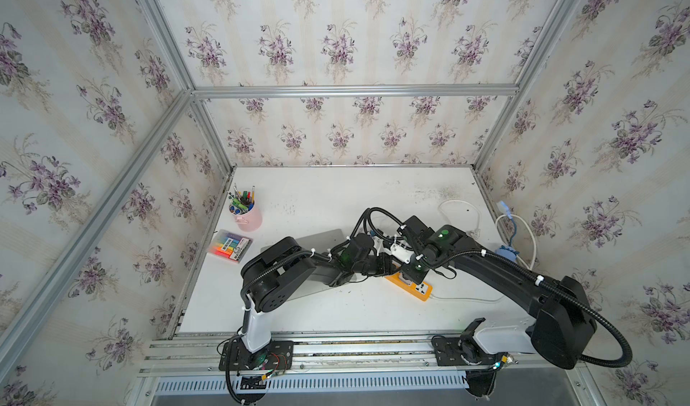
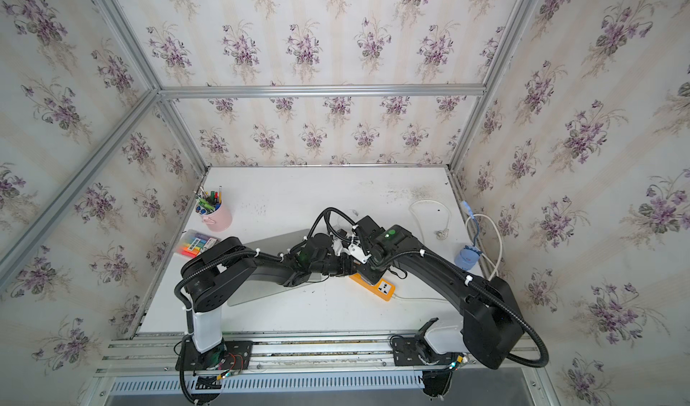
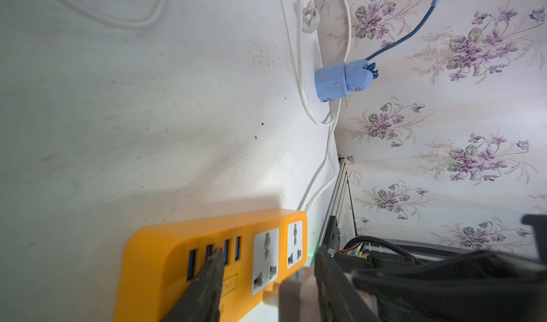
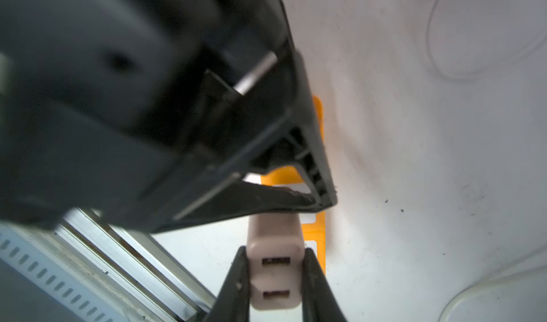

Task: Unplug the laptop charger
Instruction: Remove the plug from the socket, then place the plug at the center of the board.

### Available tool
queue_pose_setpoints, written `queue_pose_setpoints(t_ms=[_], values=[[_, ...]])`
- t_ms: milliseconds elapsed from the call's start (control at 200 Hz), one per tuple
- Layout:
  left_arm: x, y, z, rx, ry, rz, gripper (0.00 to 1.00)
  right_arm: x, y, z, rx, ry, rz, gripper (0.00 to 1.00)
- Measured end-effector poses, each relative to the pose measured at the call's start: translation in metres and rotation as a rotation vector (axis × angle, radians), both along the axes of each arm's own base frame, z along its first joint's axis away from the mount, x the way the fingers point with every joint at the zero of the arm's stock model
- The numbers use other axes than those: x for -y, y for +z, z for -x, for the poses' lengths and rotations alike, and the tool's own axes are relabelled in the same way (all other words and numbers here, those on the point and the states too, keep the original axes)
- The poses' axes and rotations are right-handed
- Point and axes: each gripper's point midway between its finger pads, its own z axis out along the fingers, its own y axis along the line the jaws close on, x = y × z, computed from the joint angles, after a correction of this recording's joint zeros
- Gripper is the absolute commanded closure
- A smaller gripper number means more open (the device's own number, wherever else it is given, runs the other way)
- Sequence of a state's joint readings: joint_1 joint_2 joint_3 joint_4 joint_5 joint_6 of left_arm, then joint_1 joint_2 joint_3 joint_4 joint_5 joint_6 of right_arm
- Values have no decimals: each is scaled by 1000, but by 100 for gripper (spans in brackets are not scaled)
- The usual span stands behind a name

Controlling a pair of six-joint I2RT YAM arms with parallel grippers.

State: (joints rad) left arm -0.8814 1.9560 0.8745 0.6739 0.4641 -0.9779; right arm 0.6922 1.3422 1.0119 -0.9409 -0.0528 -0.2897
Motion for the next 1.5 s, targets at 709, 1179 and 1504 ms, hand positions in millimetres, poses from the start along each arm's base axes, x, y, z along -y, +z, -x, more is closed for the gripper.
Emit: queue_pose_setpoints(t_ms=[709,1179,1504], values=[[-5,43,-11,83,18,-53,46,38,71,-60,248,-173,89,100],[-65,85,-38,193,92,-107,42,96,20,-142,124,-465,-189,100],[-127,103,-64,251,176,-127,40,107,-19,-177,6,-550,-412,100]])
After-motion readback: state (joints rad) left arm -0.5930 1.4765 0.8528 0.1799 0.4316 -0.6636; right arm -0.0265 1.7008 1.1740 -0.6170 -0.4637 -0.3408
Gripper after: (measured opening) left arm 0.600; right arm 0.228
